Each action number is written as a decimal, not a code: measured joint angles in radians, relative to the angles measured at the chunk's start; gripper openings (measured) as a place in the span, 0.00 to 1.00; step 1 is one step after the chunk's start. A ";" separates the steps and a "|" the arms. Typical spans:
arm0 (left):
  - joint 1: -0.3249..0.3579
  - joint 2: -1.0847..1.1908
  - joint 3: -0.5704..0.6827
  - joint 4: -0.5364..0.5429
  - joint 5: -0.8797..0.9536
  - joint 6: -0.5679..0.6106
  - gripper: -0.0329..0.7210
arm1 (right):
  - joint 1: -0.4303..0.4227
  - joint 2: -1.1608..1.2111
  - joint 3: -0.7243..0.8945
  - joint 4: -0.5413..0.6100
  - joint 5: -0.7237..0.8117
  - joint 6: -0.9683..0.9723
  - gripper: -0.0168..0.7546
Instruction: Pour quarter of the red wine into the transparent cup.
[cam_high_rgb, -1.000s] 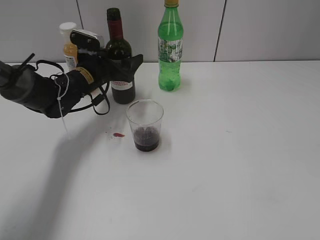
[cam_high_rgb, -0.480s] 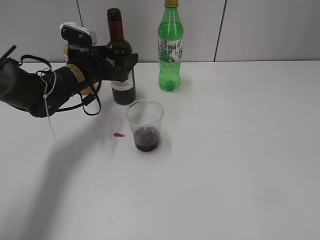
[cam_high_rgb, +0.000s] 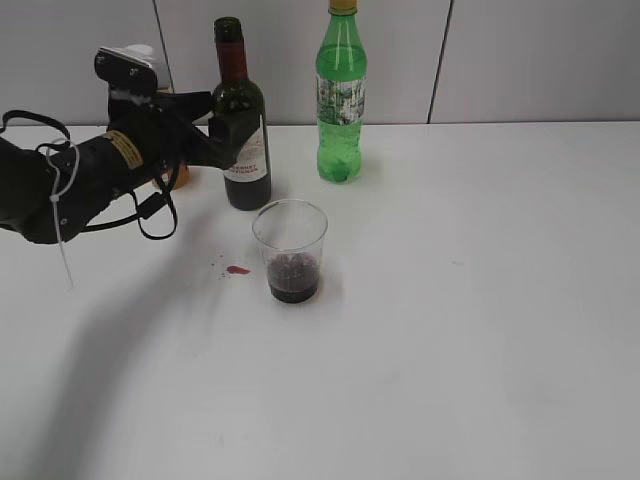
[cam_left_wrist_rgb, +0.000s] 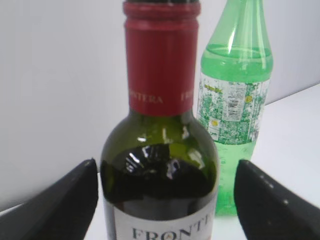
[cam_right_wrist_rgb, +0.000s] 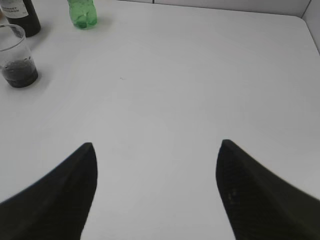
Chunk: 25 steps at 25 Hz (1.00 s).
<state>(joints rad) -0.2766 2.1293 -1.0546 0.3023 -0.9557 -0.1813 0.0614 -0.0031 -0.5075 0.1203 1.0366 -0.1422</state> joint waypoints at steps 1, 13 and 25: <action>0.002 -0.008 0.008 0.001 0.000 0.000 0.90 | 0.000 0.000 0.000 0.000 0.000 0.000 0.79; 0.040 -0.219 0.221 -0.016 0.059 0.015 0.89 | 0.000 0.000 0.000 0.000 0.000 0.000 0.79; 0.046 -0.528 0.311 -0.041 0.570 0.018 0.88 | 0.000 0.000 0.000 0.000 0.000 0.000 0.79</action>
<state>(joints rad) -0.2310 1.6008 -0.7440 0.2616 -0.3862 -0.1632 0.0614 -0.0031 -0.5075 0.1203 1.0366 -0.1422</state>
